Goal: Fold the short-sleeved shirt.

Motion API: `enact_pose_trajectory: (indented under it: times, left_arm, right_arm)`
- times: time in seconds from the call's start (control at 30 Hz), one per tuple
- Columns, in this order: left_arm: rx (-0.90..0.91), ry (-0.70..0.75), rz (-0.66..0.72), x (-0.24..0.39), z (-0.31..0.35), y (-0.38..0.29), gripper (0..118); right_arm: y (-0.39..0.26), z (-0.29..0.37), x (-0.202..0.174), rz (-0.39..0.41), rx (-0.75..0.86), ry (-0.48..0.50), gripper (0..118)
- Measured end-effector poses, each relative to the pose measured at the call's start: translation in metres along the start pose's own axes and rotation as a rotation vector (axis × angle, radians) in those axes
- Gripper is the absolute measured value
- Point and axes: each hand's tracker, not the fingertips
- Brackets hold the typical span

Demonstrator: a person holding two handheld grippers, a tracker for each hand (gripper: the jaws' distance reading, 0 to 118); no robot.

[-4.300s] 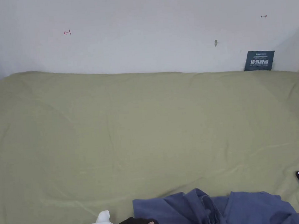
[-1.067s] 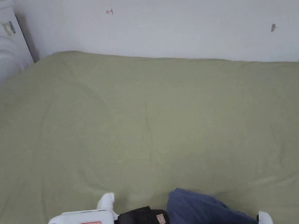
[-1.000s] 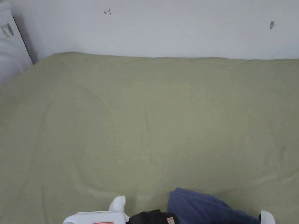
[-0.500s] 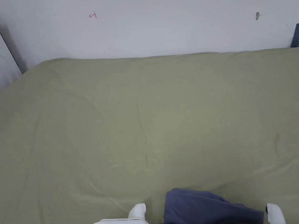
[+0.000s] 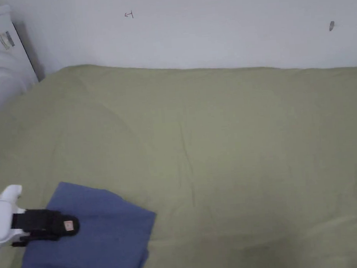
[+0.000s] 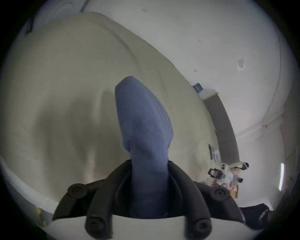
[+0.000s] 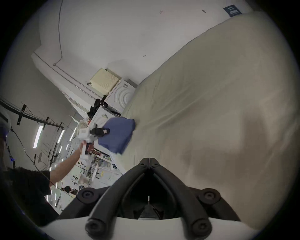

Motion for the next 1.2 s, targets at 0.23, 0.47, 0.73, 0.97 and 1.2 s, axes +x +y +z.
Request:
enact_pose_trajectory:
  times: [0.23, 0.47, 0.73, 0.97, 1.2]
  left_arm:
    - [-0.086, 0.384, 0.112, -0.088, 0.030, 0.032, 52]
    - [0.058, 0.414, 0.408, -0.128, 0.062, -0.008, 98]
    - [0.723, 0.599, 0.223, 0.001, 0.176, -0.077, 9]
    - [0.717, 0.302, -0.139, 0.154, 0.117, -0.146, 2]
    - [0.841, 0.260, -0.341, 0.274, 0.048, -0.170, 0]
  right_arm:
    - [-0.020, 0.003, -0.016, 0.022, -0.058, -0.065, 0]
    - [-0.015, 0.022, -0.028, 0.012, 0.004, -0.093, 0]
    - [0.015, 0.060, -0.059, 0.153, 0.134, -0.207, 0]
    - [0.036, 0.092, -0.115, 0.400, 0.223, -0.420, 0]
    - [0.059, 0.111, -0.171, 0.551, 0.379, -0.621, 0]
